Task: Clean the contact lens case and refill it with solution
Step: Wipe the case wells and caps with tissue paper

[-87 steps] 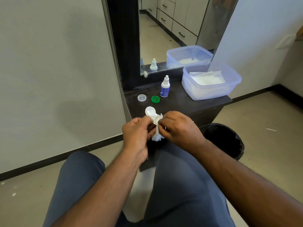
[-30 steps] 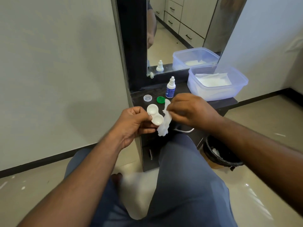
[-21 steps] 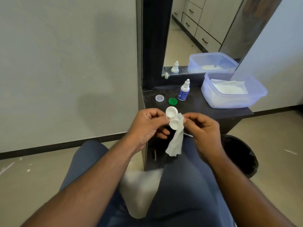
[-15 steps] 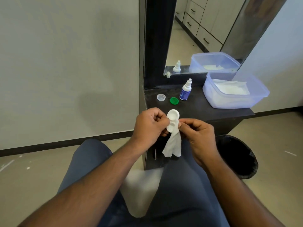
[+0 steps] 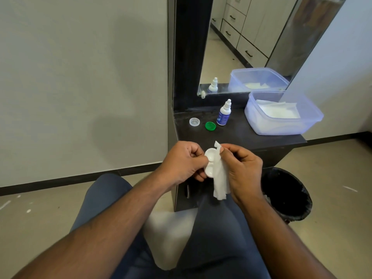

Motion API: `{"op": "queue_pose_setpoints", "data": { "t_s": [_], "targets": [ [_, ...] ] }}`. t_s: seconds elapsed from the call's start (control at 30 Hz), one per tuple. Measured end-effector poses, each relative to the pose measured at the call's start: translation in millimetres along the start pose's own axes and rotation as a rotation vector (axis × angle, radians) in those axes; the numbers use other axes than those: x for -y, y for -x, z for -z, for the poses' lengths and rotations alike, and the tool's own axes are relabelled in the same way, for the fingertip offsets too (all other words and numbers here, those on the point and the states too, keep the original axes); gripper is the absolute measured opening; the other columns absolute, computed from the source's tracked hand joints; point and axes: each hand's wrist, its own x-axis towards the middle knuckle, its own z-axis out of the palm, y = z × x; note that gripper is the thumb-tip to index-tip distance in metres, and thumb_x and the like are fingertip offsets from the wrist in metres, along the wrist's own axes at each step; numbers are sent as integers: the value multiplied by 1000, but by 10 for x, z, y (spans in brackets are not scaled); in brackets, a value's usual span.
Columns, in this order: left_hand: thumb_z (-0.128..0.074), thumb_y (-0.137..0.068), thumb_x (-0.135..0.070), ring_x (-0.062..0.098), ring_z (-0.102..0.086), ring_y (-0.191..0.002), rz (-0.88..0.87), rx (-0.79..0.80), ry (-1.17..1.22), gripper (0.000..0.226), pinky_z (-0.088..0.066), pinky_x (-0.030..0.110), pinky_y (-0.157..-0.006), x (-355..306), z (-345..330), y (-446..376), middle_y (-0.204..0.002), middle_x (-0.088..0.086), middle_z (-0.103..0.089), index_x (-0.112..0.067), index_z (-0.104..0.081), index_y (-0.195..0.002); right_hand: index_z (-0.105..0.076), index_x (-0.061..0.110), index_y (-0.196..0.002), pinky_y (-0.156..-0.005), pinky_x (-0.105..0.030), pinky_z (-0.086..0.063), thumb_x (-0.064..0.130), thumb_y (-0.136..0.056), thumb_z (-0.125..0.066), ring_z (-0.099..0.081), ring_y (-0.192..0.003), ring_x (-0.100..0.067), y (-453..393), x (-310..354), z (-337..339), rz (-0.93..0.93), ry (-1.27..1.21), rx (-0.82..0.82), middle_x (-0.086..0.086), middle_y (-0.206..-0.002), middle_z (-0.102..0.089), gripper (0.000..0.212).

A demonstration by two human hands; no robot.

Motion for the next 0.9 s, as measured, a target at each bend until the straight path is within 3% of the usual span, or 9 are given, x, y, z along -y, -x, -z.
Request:
{"op": "queue_pose_setpoints", "data": {
  "t_s": [0.1, 0.23, 0.37, 0.47, 0.57, 0.7, 0.83, 0.9],
  "targets": [
    [-57, -83, 7, 23, -63, -52, 8, 65, -21, 7, -55, 28, -49, 0, -23, 27, -64, 22, -65, 14, -57, -83, -74, 15, -85, -64, -18, -53, 2, -84, -66, -69, -73, -7, -10, 53, -47, -8, -16, 73, 2, -79, -74, 16],
    [-61, -82, 3, 18, -63, -55, -49, -2, -150, 4, -54, 25, -49, 12, 32, 28, -72, 25, -66, 7, -62, -83, -75, 15, -87, -71, -23, -56, -1, -84, -65, -70, -80, -12, -42, 43, 16, -8, -18, 139, -1, -85, -75, 19],
    [-66, -77, -5, 7, -52, -52, -187, -32, -411, 4, -42, 20, -49, 17, 140, -7, -67, 10, -65, -6, -65, -73, -76, 17, -88, -76, -24, -54, 3, -83, -68, -69, -84, -10, -125, 39, 171, 116, 253, 262, 2, -88, -74, 17],
    [-68, -78, -15, 8, -53, -58, -244, 7, -579, 6, -44, 25, -55, -4, 134, -41, -66, -1, -62, -14, -65, -72, -75, 18, -89, -74, -11, -48, 2, -83, -66, -63, -84, -1, -232, 155, 183, 267, 526, 449, 11, -86, -68, 19],
    [-68, -78, -15, 10, -58, -63, -245, 16, -585, 5, -49, 28, -58, -61, 147, -63, -69, -2, -64, -15, -67, -73, -75, 17, -91, -73, -8, -47, 5, -83, -66, -60, -84, 0, -330, 231, 192, 333, 667, 540, 13, -86, -65, 17],
    [-66, -75, -7, 10, -58, -59, -223, 25, -535, 5, -53, 31, -57, -131, 238, -64, -69, 6, -67, -9, -68, -71, -75, 20, -90, -73, -12, -49, 6, -84, -67, -62, -83, -1, -365, 209, 252, 245, 595, 556, 13, -86, -66, 17],
    [-67, -75, -6, 14, -58, -59, -163, 172, -533, 5, -55, 39, -59, -152, 265, -64, -72, 17, -66, -4, -67, -70, -75, 20, -89, -76, -13, -50, 5, -83, -67, -63, -84, -3, -408, 225, 184, 232, 616, 716, 10, -89, -67, 18],
    [-68, -74, -4, 13, -57, -59, -150, 197, -529, 5, -54, 37, -57, -162, 272, -67, -71, 18, -66, -3, -67, -70, -75, 18, -89, -75, -13, -49, 4, -82, -68, -63, -82, -4, -440, 245, 153, 226, 643, 796, 9, -87, -67, 18]
  ]
}}
